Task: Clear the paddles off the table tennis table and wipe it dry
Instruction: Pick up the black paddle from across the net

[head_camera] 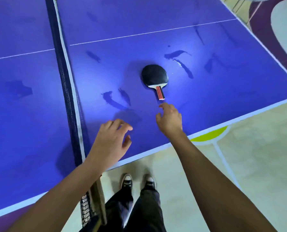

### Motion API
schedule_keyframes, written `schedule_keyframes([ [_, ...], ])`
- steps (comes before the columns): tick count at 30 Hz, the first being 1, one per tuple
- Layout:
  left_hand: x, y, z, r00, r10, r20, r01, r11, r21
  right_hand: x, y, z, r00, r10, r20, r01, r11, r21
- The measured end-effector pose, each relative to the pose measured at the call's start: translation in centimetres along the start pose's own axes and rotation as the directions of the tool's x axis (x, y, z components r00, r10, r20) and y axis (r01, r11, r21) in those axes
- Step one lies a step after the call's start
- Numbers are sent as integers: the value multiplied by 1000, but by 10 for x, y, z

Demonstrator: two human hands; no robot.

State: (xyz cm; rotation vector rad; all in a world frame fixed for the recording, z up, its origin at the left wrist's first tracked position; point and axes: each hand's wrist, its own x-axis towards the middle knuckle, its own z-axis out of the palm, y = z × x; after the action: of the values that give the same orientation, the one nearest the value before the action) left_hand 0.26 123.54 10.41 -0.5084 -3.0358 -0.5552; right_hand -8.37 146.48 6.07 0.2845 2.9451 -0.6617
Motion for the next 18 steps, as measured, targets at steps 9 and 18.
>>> schedule_keyframes([
  [9,6,-13,15,982,-184,34,182,982,53,130,15,31,994,17,106,-1,988,-152],
  [18,-9,1,42,914,-399,70,393,916,86,188,27,58,979,79,189,-60,993,-101],
])
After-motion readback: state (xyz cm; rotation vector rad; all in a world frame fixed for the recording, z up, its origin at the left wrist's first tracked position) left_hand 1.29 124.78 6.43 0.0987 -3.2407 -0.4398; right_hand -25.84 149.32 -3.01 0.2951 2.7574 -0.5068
